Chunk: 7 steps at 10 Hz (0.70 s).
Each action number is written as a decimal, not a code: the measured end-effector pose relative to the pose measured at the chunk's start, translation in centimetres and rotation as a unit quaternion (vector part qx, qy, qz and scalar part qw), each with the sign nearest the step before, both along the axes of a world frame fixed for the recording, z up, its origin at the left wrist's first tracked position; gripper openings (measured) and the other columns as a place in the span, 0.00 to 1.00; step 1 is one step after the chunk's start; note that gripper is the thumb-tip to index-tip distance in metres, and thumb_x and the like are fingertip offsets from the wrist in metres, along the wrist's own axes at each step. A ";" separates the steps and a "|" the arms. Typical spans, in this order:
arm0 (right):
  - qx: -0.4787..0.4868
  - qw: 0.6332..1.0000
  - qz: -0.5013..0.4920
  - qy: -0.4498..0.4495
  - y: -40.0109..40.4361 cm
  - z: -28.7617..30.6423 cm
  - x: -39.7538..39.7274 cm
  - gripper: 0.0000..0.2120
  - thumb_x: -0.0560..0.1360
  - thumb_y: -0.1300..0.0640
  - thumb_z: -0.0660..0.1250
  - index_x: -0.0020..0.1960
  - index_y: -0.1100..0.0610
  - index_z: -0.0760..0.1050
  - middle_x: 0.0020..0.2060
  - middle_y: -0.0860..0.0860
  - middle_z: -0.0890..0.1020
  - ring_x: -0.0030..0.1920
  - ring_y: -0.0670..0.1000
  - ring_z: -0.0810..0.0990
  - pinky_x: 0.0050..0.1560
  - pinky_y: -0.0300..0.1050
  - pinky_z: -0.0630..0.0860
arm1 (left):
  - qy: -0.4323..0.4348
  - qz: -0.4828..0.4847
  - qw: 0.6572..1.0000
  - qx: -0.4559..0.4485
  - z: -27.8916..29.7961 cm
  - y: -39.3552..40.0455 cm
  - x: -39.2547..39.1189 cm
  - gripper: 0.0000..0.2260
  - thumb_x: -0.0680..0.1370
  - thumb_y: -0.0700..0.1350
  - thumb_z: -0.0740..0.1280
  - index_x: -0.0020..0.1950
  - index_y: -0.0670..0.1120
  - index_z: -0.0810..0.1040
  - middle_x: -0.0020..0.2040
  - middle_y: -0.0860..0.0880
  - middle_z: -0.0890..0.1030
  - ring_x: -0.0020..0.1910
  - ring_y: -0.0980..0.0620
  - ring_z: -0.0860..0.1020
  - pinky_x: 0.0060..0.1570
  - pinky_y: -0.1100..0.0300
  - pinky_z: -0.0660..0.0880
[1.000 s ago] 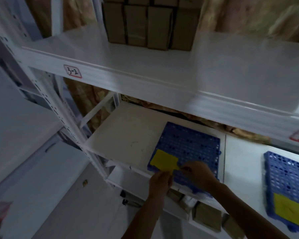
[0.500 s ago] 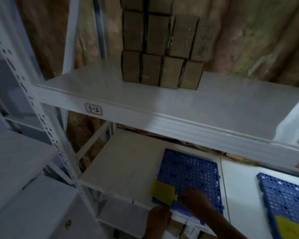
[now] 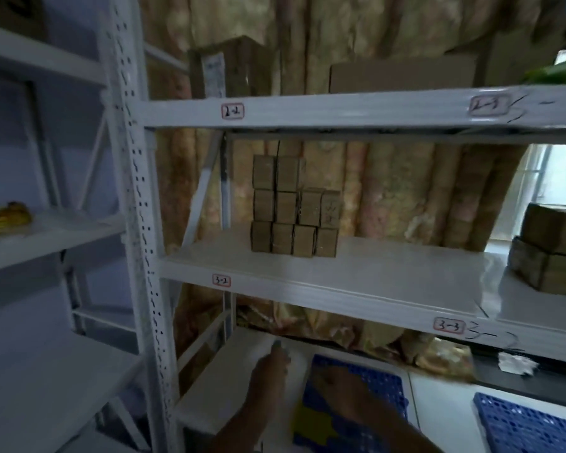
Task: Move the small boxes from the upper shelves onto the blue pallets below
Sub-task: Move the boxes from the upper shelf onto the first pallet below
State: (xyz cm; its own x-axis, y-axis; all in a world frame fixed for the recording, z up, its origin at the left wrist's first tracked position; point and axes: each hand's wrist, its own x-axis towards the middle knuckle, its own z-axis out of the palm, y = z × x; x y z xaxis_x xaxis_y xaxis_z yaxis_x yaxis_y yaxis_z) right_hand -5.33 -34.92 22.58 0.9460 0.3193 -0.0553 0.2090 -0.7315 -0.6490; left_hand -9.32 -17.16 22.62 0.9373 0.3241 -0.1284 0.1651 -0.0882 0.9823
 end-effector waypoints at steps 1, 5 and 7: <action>0.141 0.988 0.041 0.052 2.3 6.6 -0.2 0.27 0.83 0.39 0.61 0.63 0.62 0.82 0.67 0.67 0.79 0.63 0.65 0.80 0.67 0.54 0.78 | -0.070 0.026 0.997 0.017 10.3 1.6 -0.5 0.20 0.85 0.54 0.58 0.65 0.42 0.80 0.62 0.44 0.82 0.61 0.43 0.80 0.56 0.57 0.74; 0.260 0.963 -0.007 -0.072 9.0 23.7 0.9 0.22 0.84 0.43 0.58 0.70 0.52 0.79 0.66 0.49 0.80 0.66 0.53 0.77 0.68 0.46 0.72 | -0.185 0.004 0.975 0.126 24.4 6.2 2.1 0.27 0.85 0.61 0.51 0.76 0.47 0.72 0.74 0.47 0.74 0.72 0.45 0.72 0.74 0.50 0.65; 0.318 0.936 -0.040 -0.146 11.7 27.0 5.4 0.23 0.84 0.42 0.58 0.77 0.49 0.70 0.76 0.52 0.73 0.69 0.53 0.76 0.71 0.48 0.71 | -0.255 0.007 0.951 0.174 26.7 9.3 8.0 0.19 0.88 0.49 0.52 0.76 0.48 0.71 0.76 0.47 0.72 0.73 0.47 0.71 0.64 0.63 0.62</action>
